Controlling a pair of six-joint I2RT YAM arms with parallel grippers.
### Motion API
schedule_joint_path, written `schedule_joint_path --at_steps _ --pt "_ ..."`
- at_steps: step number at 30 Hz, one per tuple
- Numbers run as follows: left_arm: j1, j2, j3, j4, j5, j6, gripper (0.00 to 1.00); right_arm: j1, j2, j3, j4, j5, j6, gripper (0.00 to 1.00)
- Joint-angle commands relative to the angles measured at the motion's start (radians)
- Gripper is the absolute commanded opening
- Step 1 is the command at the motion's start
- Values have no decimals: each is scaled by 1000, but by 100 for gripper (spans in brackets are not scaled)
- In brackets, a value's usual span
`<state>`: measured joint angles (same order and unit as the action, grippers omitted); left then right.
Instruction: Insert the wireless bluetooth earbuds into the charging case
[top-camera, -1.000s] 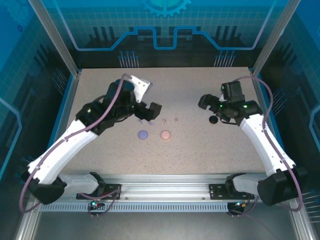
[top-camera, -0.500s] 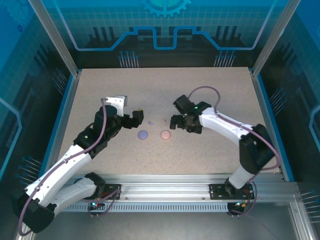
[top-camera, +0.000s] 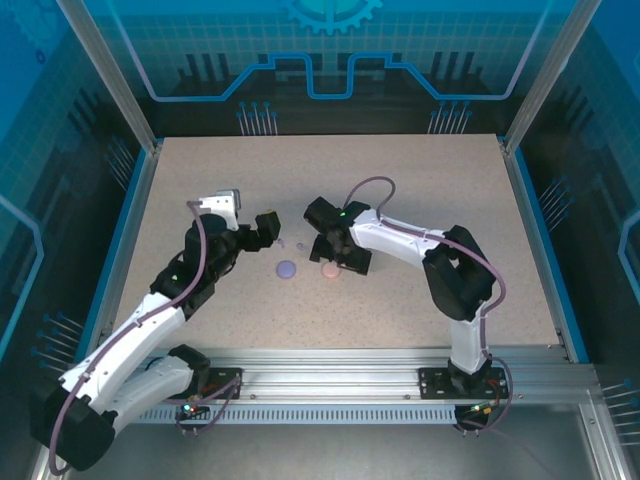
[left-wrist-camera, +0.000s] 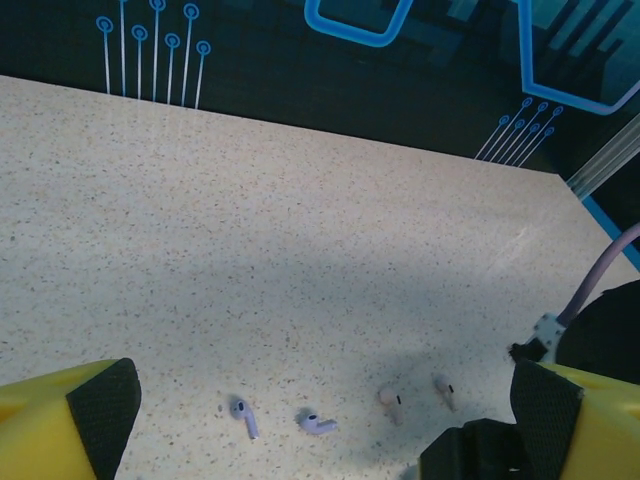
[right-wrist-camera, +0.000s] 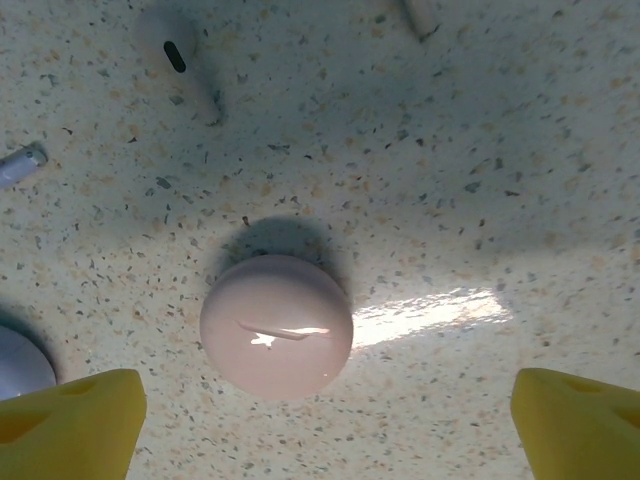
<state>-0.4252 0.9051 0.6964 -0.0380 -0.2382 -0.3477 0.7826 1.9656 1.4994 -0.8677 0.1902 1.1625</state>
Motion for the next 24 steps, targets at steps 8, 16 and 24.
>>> schedule_joint_path --at_steps 8,16,24 --pt "20 71 -38 160 -17 -95 99 12 95 89 -68 -19 104 88" --pt "24 69 -26 172 -18 -71 99 14 149 141 -77 -30 108 80" --pt "36 75 -9 167 -2 -72 99 15 180 143 -81 -45 139 78"
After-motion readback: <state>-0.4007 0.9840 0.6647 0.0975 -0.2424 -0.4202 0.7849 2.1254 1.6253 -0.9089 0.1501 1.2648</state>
